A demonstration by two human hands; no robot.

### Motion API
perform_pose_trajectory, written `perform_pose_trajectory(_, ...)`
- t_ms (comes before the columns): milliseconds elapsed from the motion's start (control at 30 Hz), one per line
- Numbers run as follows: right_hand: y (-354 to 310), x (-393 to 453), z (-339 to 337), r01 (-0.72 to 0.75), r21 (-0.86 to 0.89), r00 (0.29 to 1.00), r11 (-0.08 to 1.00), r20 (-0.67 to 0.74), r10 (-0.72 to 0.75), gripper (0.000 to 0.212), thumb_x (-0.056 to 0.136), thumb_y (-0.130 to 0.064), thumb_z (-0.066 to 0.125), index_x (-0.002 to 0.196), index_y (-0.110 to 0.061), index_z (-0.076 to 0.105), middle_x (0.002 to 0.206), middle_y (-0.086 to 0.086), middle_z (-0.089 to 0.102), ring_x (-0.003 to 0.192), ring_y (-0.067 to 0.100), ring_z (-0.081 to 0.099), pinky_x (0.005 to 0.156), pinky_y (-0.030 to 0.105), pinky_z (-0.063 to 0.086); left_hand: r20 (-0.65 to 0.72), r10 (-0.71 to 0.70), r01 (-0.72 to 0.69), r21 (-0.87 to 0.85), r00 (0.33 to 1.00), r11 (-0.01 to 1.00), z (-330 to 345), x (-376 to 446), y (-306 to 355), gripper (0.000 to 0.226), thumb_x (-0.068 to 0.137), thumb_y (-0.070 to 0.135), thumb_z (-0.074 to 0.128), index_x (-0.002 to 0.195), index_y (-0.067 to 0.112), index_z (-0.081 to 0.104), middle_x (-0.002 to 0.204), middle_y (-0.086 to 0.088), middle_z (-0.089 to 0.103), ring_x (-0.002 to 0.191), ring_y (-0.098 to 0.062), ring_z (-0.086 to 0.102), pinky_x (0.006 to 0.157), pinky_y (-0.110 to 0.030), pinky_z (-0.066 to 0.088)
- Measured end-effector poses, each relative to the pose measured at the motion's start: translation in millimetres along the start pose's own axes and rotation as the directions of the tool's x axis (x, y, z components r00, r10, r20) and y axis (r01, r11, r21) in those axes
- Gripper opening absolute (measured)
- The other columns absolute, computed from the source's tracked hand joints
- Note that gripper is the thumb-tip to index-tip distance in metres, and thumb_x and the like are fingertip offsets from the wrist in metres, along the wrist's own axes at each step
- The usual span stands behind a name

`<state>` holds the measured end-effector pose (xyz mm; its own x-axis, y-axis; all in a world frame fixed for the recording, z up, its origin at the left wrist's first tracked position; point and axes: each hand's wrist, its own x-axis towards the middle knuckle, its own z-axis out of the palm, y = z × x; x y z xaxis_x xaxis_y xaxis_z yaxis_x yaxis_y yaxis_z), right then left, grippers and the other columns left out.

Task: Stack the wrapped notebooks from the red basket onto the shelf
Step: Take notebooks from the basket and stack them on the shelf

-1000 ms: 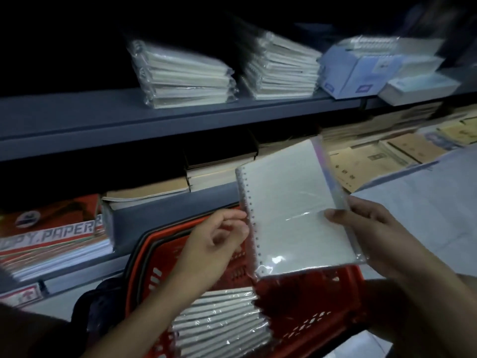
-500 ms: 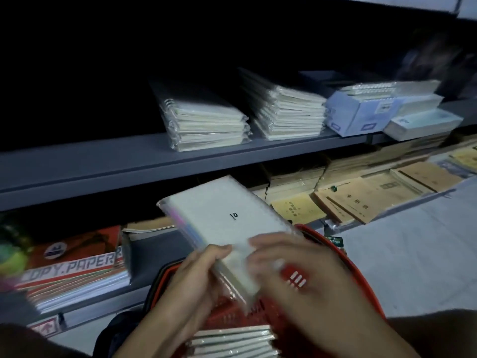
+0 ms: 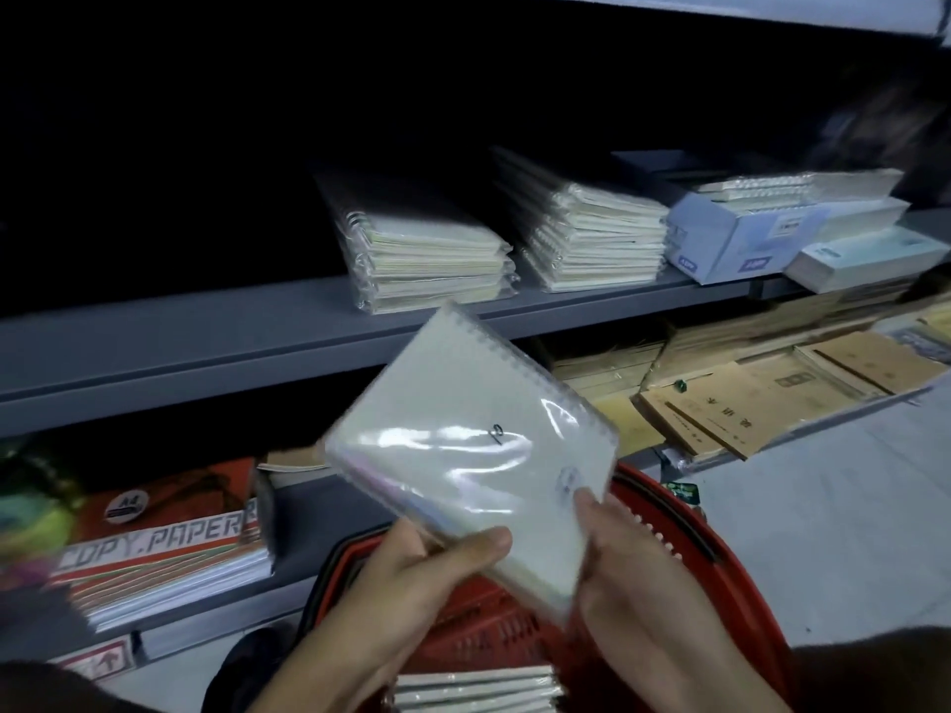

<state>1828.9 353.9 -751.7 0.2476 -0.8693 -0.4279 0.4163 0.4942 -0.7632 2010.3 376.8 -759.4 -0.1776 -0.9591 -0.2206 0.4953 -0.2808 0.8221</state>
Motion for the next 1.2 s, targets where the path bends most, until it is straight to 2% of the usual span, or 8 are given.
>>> perform_pose_trajectory(167, -43.1, 16.2, -24.6, 0.034, -0.257, 0.998, 0.966, -0.043, -0.046, 0.035, 0.102, -0.036, 0.044, 0.126, -0.018, 0.063, 0.119, 0.011, 0.073, 0.107, 0.033, 0.071, 0.08, 0.046, 0.06, -0.063, 0.094, -0.107, -0.258, 0.994, 0.96, -19.1, -4.5, 12.8, 0.072, 0.078, 0.042, 0.073, 0.139, 0.01, 0.054, 0.138, -0.02, 0.059, 0.126, -0.042, 0.057, 0.096, -0.062, 0.048)
perform_pose_trajectory(300, -87.5, 30.7, -46.0, 0.044, -0.398, 0.999, 0.916, 0.039, -0.031, 0.033, 0.102, -0.028, 0.048, 0.128, -0.018, 0.066, 0.125, 0.01, 0.07, 0.111, 0.027, 0.07, 0.082, 0.035, 0.06, -0.013, -0.037, 0.034, -0.159, 0.999, 0.987, -37.2, -4.9, 25.5, 0.075, 0.073, 0.06, 0.069, 0.137, 0.023, 0.057, 0.125, -0.032, 0.062, 0.108, -0.045, 0.062, 0.086, -0.054, 0.052)
perform_pose_trajectory(400, -115.5, 36.7, -45.0, 0.185, -0.639, 0.975, 0.747, 0.213, -0.059, 0.029, 0.103, -0.022, 0.05, 0.122, -0.021, 0.071, 0.118, 0.011, 0.073, 0.105, 0.029, 0.071, 0.085, 0.036, 0.058, 0.018, -0.166, 0.164, 0.083, 0.986, 0.983, -29.9, -5.7, 26.0, 0.07, 0.065, 0.038, 0.088, 0.124, 0.01, 0.062, 0.1, -0.037, 0.066, 0.075, -0.04, 0.069, 0.056, -0.043, 0.059)
perform_pose_trajectory(567, -120.9, 51.3, -21.3, 0.414, -0.752, 0.853, 0.512, 0.124, -0.508, 0.028, 0.091, -0.024, 0.069, 0.119, -0.029, 0.071, 0.108, -0.006, 0.075, 0.092, 0.008, 0.07, 0.075, 0.023, 0.053, 0.015, -0.13, 0.13, -0.001, 0.991, 0.991, -15.4, -5.8, 7.3, 0.058, 0.075, 0.007, 0.078, 0.129, 0.004, 0.056, 0.111, -0.038, 0.066, 0.081, -0.047, 0.072, 0.063, -0.048, 0.061)
perform_pose_trajectory(633, -102.7, 41.3, -13.2, 0.419, -0.722, 0.732, 0.55, -0.089, -0.675, 0.038, 0.087, -0.038, 0.071, 0.124, -0.033, 0.063, 0.118, -0.011, 0.067, 0.101, 0.002, 0.064, 0.083, 0.027, 0.053, -0.021, -0.075, 0.073, -0.108, 0.997, 0.991, -6.4, -4.1, 4.8, 0.069, 0.07, 0.007, 0.08, 0.133, 0.001, 0.054, 0.114, -0.037, 0.066, 0.082, -0.047, 0.072, 0.064, -0.048, 0.061)
perform_pose_trajectory(833, -10.8, -13.5, 19.2, 0.468, -0.283, 0.832, 0.837, -0.179, -0.526, 0.031, 0.083, -0.015, 0.069, 0.113, -0.024, 0.071, 0.102, 0.002, 0.078, 0.074, 0.03, 0.075, 0.058, 0.038, 0.061, -0.033, 0.07, -0.077, -0.281, 0.997, 0.957, 12.0, 0.3, 25.2, 0.076, 0.053, 0.013, 0.097, 0.122, 0.003, 0.066, 0.121, -0.031, 0.066, 0.102, -0.053, 0.067, 0.072, -0.048, 0.061)
perform_pose_trajectory(1033, -32.5, -2.8, 29.5, 0.488, -0.257, 0.833, 0.834, -0.148, -0.533, 0.034, 0.083, -0.032, 0.068, 0.116, -0.032, 0.074, 0.095, 0.015, 0.077, 0.065, 0.029, 0.07, 0.071, 0.036, 0.058, -0.033, 0.297, -0.298, -0.004, 0.954, 0.955, 5.3, 0.9, 53.7, 0.044, 0.084, 0.012, 0.075, 0.127, 0.012, 0.066, 0.127, -0.018, 0.068, 0.114, -0.037, 0.067, 0.082, -0.041, 0.06)
perform_pose_trajectory(1200, -62.9, 24.3, 46.8, 0.54, -0.259, 0.827, 0.801, -0.017, -0.562, 0.034, 0.092, -0.029, 0.062, 0.124, -0.019, 0.07, 0.098, 0.009, 0.075, 0.06, 0.028, 0.056, 0.067, 0.038, 0.051, -0.245, 0.522, -0.461, 0.267, 0.817, 0.846, 11.6, 6.0, 79.8, 0.076, 0.067, 0.0, 0.072, 0.138, 0.019, 0.05, 0.103, -0.01, 0.078, 0.077, -0.027, 0.076, 0.064, -0.03, 0.061)
